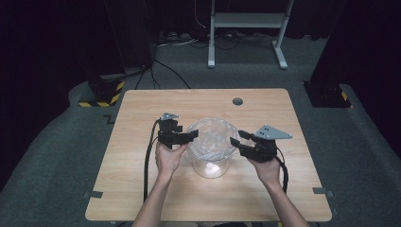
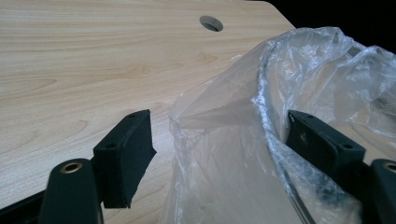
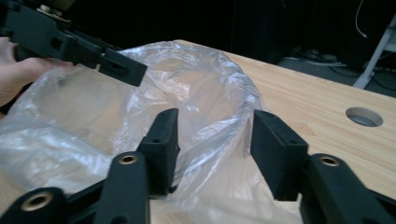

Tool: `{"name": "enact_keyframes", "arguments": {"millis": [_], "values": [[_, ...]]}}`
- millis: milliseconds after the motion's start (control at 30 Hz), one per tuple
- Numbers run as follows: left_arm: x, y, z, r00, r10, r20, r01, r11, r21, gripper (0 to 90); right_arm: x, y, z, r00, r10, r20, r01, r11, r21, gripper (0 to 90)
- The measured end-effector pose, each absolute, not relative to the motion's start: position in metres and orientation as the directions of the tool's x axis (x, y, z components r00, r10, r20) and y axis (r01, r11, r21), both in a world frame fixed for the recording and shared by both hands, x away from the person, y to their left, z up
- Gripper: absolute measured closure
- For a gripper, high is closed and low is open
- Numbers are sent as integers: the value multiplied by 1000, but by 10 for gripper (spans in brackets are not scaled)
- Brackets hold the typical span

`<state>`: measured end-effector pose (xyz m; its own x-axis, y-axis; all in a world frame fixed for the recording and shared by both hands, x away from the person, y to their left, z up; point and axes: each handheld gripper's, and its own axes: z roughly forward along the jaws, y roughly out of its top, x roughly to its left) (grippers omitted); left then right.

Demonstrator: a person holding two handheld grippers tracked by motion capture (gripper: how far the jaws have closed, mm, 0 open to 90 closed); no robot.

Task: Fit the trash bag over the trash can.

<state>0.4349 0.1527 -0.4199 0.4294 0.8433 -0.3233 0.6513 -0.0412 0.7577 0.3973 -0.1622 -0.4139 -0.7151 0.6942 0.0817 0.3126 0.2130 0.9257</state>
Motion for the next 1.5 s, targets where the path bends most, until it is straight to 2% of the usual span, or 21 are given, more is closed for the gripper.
{"name": "enact_keyframes", "arguments": {"millis": [100,333,400,433,467,500,600,833,1133,1233,1367,1500], "values": [[434,153,-420,431,846,-315,643,-43,764,249,393,-164,-415,-715,692,104,326,197,924,451],[434,152,-420,428,849,-312,640,-41,767,254,379,-183,-414,-703,698,140,317,130,939,447],[434,152,-420,427,850,-309,638,-41,769,256,376,-187,-416,-702,698,139,313,128,941,473],[433,152,-420,426,851,-308,638,-41,769,256,376,-188,-418,-706,695,138,316,134,939,506],[433,151,-420,425,851,-308,638,-40,769,258,374,-188,-422,-714,689,125,316,158,935,599],[433,151,-420,425,851,-308,638,-40,769,259,374,-188,-422,-714,689,125,316,158,935,599],[433,152,-420,426,852,-305,636,-42,771,261,374,-188,-428,-740,663,115,323,200,925,768],[433,152,-420,424,849,-315,636,-31,771,267,377,-183,-434,-770,627,114,332,241,912,900],[432,151,-420,421,853,-309,632,-31,774,266,381,-178,-444,-779,619,96,365,324,873,900],[432,151,-420,420,854,-308,632,-32,774,265,380,-184,-442,-767,633,108,371,299,879,893],[433,151,-420,420,856,-302,629,-35,776,258,379,-195,-434,-760,631,153,361,215,908,762],[434,150,-421,418,854,-310,629,-26,777,258,378,-199,-423,-758,633,157,331,166,929,706]]}}
